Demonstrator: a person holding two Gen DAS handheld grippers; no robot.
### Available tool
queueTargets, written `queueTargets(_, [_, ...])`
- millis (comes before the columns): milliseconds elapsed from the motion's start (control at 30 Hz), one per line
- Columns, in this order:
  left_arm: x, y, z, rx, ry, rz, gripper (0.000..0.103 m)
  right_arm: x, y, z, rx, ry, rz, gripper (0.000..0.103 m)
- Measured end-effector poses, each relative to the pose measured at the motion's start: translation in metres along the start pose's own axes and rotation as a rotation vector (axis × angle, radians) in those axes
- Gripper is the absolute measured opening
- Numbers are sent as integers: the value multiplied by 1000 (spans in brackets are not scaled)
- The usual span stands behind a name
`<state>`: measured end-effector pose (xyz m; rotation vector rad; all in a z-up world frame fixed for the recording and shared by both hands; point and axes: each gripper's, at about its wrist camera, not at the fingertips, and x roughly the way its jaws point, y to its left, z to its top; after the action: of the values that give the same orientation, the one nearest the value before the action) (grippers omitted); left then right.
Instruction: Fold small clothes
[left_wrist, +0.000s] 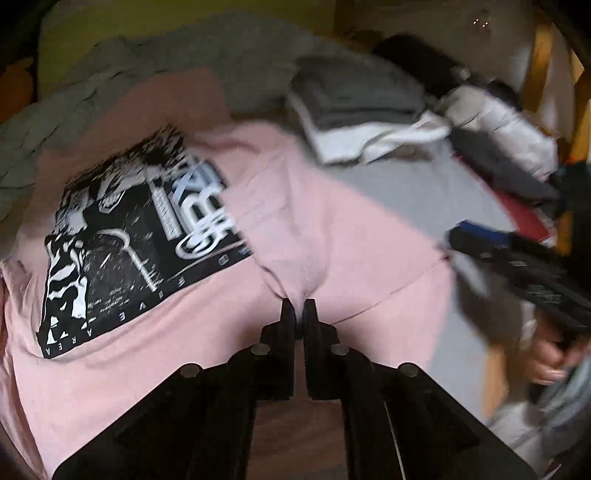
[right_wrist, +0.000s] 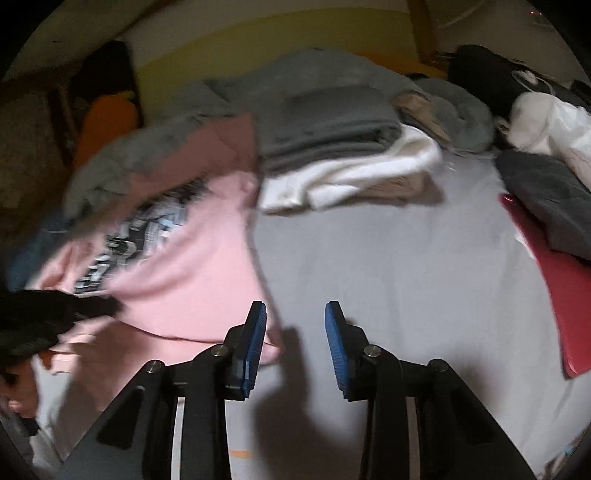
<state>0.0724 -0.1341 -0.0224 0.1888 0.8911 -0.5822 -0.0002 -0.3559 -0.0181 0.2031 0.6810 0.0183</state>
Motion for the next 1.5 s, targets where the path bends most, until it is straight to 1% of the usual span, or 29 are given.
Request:
queueTargets(33, [9,5,-2,-18,16,7,17,3,5,0,-5,10,25,34])
queueTargets(100, [15,14,-7,-49,-6,-27,24,15,14,-3,-29,66,9,33])
queueTargets(133, [13,18,-8,-59,-33,-56,33,23,17,-6,-46,98,-38,29])
queueTargets(167, [10,23,-7,-75,-57,-87,49,29,18,-10,-56,119,-66,29])
queueTargets(200, [6,27,-4,-88,-83,-123,59,29,17,-11,-53,118,-66,28])
queueTargets(233, [2,32,1,-94,-110,-177,73,27,17,-11,-48,111,-66,24])
queueTargets(267, [0,38,9,-108,-136,-222,75,25,16,-11,-48,105,-74,18])
queueTargets(333, [3,49,29,-185,-132,-259,75,27,14,-13,-54,110,-135,12])
queueTargets(367, [10,56,41,-240,-96,-279,75,30,13,-14,-64,108,-169,11])
queueTargets(433, [27,65,61,-322,-26,-261,72,31,15,-16,-76,105,-184,11])
queueTargets(500, [44,71,76,-355,22,-232,48,32,16,-15,-85,103,-189,11])
queueTargets(533, [53,75,80,-375,34,-262,21,31,16,-15,-83,104,-184,11])
queueTargets(567, [62,81,83,-413,46,-305,13,30,10,-13,-76,106,-176,11])
queueTargets(600, [69,87,85,-452,51,-314,13,29,7,-13,-67,109,-165,11])
queueTargets(667, [74,97,86,-491,21,-269,3,29,3,-11,-44,115,-140,11])
queueTargets(700, [75,97,87,-477,5,-255,2,29,1,-10,-37,116,-133,11])
queueTargets(833, [62,88,87,-383,-84,-124,4,29,2,-11,-48,111,-130,11])
queueTargets(867, [64,87,85,-359,-74,-59,10,30,2,-11,-52,106,-130,11])
queueTargets(900, [68,85,82,-351,-57,-29,18,31,1,-10,-52,104,-130,11])
queueTargets(933, [72,85,78,-347,-39,-40,25,32,1,-10,-49,103,-128,11])
queueTargets(1000, [69,83,70,-317,-63,-49,29,33,0,-9,-42,103,-127,11])
queueTargets(1067, [54,84,65,-315,-102,-80,58,31,0,-9,-35,96,-123,11])
queueTargets(1133, [34,85,58,-320,-158,-108,63,24,-3,-8,-8,76,-102,12])
queueTargets(1200, [15,83,47,-299,-173,-125,63,15,-5,-7,11,37,-59,12])
queueTargets(1233, [7,80,42,-287,-172,-111,63,8,-4,-5,13,10,-34,12])
queueTargets(1300, [-6,77,28,-271,-173,-88,63,-2,0,-4,-1,-30,24,19])
queueTargets(1367, [-14,77,10,-283,-163,-86,65,-1,7,-4,-27,-4,97,63])
queueTargets(1433, [-11,75,-4,-296,-150,-90,65,6,14,-6,-45,49,136,64])
queueTargets(1500, [-3,72,-15,-300,-144,-75,65,9,23,-11,-91,56,92,64])
